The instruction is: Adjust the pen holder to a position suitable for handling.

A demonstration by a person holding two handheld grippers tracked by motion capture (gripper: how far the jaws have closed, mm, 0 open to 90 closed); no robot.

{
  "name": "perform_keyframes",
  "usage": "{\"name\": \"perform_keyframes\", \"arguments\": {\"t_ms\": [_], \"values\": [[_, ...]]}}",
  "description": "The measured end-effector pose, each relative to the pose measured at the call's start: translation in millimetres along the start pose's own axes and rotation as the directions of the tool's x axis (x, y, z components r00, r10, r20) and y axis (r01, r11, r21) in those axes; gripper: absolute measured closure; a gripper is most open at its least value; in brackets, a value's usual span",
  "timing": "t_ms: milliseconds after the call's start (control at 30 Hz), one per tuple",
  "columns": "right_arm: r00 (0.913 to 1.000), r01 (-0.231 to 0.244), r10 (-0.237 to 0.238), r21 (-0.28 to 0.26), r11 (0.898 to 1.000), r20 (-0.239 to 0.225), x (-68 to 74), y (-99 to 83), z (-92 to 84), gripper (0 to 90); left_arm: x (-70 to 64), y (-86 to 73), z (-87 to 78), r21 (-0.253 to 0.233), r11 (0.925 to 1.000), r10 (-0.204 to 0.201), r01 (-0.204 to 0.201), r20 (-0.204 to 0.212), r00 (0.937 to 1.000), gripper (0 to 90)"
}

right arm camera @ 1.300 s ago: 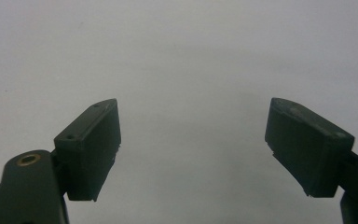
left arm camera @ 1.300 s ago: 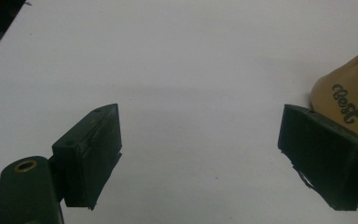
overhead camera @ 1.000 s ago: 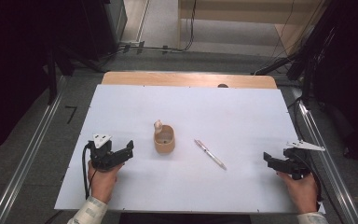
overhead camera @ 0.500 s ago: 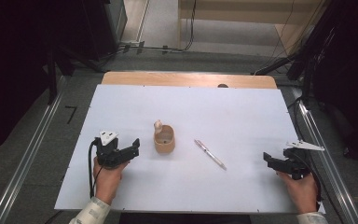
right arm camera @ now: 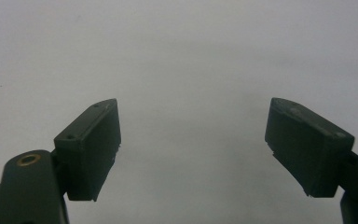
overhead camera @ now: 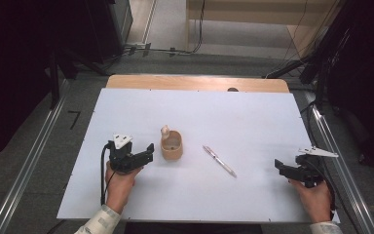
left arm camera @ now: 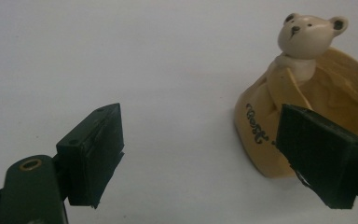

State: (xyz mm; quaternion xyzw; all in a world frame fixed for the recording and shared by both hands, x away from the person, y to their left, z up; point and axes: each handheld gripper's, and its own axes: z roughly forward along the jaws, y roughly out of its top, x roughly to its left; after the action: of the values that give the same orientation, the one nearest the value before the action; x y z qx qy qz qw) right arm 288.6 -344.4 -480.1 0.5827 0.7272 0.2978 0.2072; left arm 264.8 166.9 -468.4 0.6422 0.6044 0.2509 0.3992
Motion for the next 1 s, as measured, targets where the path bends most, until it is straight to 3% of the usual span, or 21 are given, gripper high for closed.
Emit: {"name": "perform_keyframes", "arguments": {"t_ms": [233,1000], "values": [[1.0,0.0,0.0,0.0,1.0,-0.002,-0.5,-0.1,0.1,17.0,-7.5,4.4,4.5,0.007,0.9999,-0.011,0.011,0.038,0.9992,16.4],[1.0,-0.001,0.001,0.004,1.0,-0.003,-0.2,-0.2,0.5,17.0,-17.9,14.2,11.6,0.008,0.9999,-0.008,0.007,0.07,0.9975,19.3]]}}
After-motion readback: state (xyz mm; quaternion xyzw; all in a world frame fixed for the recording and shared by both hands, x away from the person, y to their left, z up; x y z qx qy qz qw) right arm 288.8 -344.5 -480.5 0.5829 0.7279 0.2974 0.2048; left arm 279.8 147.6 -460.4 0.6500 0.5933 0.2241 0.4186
